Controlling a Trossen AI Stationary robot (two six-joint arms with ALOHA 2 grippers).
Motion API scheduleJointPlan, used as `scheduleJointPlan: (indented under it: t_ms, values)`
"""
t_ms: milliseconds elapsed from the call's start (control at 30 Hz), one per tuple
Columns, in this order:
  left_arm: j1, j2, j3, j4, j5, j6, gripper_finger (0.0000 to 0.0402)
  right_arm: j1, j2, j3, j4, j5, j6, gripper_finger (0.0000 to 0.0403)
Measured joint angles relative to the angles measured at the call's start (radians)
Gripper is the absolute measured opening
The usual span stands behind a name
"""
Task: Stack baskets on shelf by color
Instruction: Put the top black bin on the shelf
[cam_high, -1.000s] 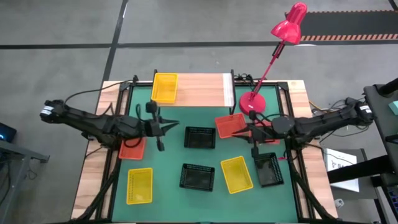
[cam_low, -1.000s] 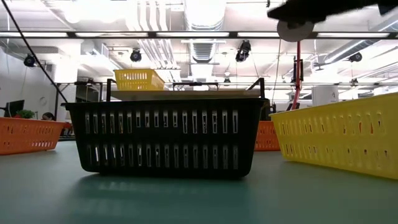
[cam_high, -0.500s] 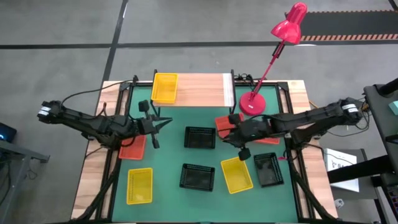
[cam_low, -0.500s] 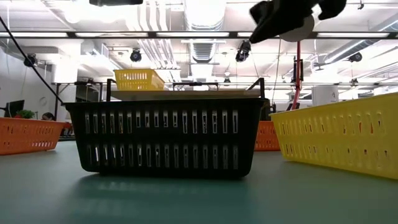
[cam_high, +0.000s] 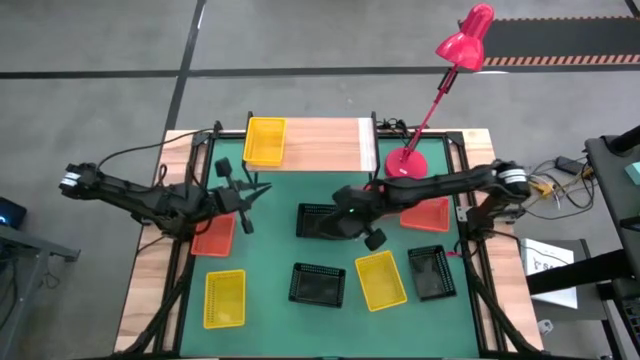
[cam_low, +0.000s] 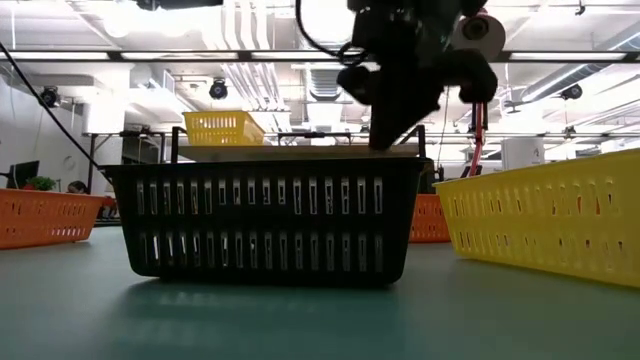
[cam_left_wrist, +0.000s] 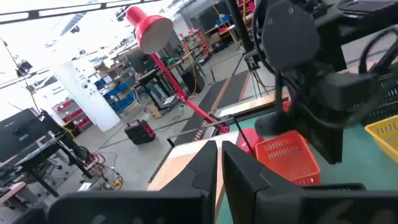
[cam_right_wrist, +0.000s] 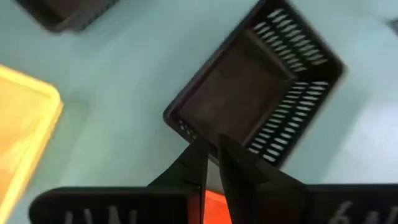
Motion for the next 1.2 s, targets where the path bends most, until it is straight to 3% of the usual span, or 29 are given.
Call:
scheduleJointPlan:
  t_ms: [200, 433, 633, 900, 1200]
  values:
    - [0.000, -0.003, -0.014, -0.002, 0.000, 0.009, 0.0008, 0.002, 0.112, 0.067, -0.075, 0.017, -0.092, 0.0075]
    - [0.000, -0.020, -0.016, 0.010, 0.001, 0.019, 0.0008, 0.002, 0.178, 0.083, -0.086, 0.196, -0.157, 0.0151]
    - [0.000, -0.024, -0.027, 0.038, 0.001, 0.034, 0.0008, 0.002, 0.196, 0.082, -0.086, 0.191, -0.205, 0.0179]
    - [0.000, -0.024, -0.027, 0.041, 0.002, 0.052, 0.0008, 0.002, 0.240, 0.082, -0.073, 0.184, -0.237, 0.0151]
    - [0.000, -0.023, -0.027, 0.052, 0.002, 0.053, 0.0008, 0.002, 0.253, 0.082, -0.049, 0.135, -0.258, 0.0052]
